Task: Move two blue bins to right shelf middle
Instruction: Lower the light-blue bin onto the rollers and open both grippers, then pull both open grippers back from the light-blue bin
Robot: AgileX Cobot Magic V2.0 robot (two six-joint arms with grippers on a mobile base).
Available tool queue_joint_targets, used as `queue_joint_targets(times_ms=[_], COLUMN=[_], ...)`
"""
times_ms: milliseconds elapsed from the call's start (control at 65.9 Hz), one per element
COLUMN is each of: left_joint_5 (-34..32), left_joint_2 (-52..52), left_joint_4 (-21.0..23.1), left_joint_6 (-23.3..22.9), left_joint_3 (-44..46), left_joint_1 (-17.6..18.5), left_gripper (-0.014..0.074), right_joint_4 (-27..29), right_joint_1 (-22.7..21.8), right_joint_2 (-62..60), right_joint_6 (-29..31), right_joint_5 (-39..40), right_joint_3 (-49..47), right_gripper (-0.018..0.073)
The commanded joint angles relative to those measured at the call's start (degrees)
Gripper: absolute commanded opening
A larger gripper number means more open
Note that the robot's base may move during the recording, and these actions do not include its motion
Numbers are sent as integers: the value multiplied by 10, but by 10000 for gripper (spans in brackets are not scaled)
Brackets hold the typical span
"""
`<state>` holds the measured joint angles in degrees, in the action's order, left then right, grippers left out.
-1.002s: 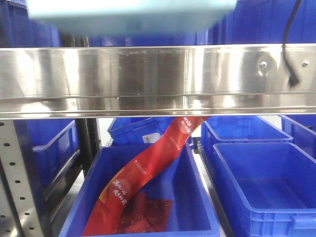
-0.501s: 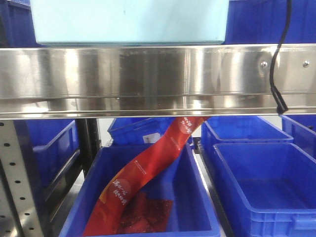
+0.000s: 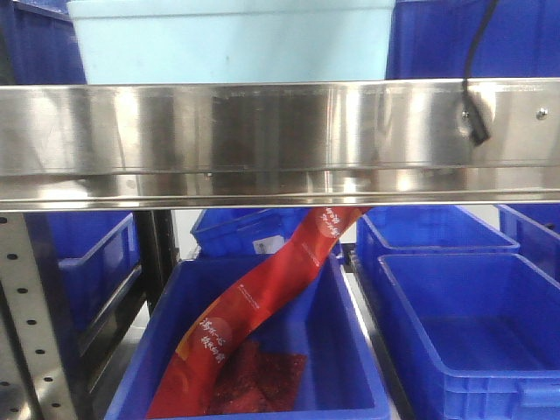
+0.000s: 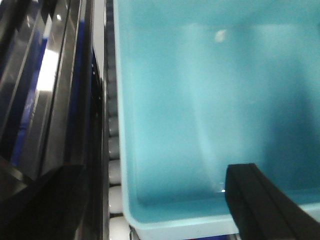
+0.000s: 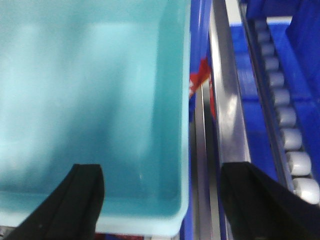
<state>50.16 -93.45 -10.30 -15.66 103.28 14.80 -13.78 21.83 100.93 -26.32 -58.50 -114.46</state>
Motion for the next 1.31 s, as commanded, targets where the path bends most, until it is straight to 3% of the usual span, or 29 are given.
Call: queue_joint_targets(times_ms=[0, 61, 137, 197, 288, 304, 334, 440, 653, 972, 1169, 1291], left_joint_5=[-15, -14, -14, -11, 16, 20, 28, 20, -109, -271, -358, -445], left_joint_2=[25, 35, 46, 51, 56, 56, 58, 70, 142, 254, 312, 346], left_joint_4=[-4, -4, -1, 6, 22, 25, 29, 43, 66, 60, 35, 37], left_joint_6=[1, 1, 1, 1, 1, 1, 1, 1, 1, 1, 1, 1], left_joint_3=[11, 17, 17, 17, 17, 17, 17, 1, -147, -337, -456, -550], left_joint_1=[2, 2, 2, 2, 2, 2, 2, 2, 2, 2, 2, 2], left_gripper=[462, 433, 312, 187, -101, -109, -109, -110, -111, -111, -111, -111], right_joint_4=[-10, -10, -10, -10, -10, -10, -10, -10, -10, -38, -56, -63], right_joint_1=[0, 0, 0, 0, 0, 0, 0, 0, 0, 0, 0, 0], right_joint_2=[-25, -32, -42, -45, -47, -47, -49, -56, -90, -230, -309, -357], right_joint_6=[3, 3, 3, 6, 12, 12, 12, 14, 43, 49, 49, 49], right_joint_5=[4, 3, -5, -13, -31, -33, -34, -26, 29, 326, 420, 498], right_joint_3=[-10, -10, -10, -10, -10, -10, -9, -6, 43, 331, 490, 601], right_gripper=[381, 372, 298, 183, -59, -94, -170, -165, -165, -165, -165, -165])
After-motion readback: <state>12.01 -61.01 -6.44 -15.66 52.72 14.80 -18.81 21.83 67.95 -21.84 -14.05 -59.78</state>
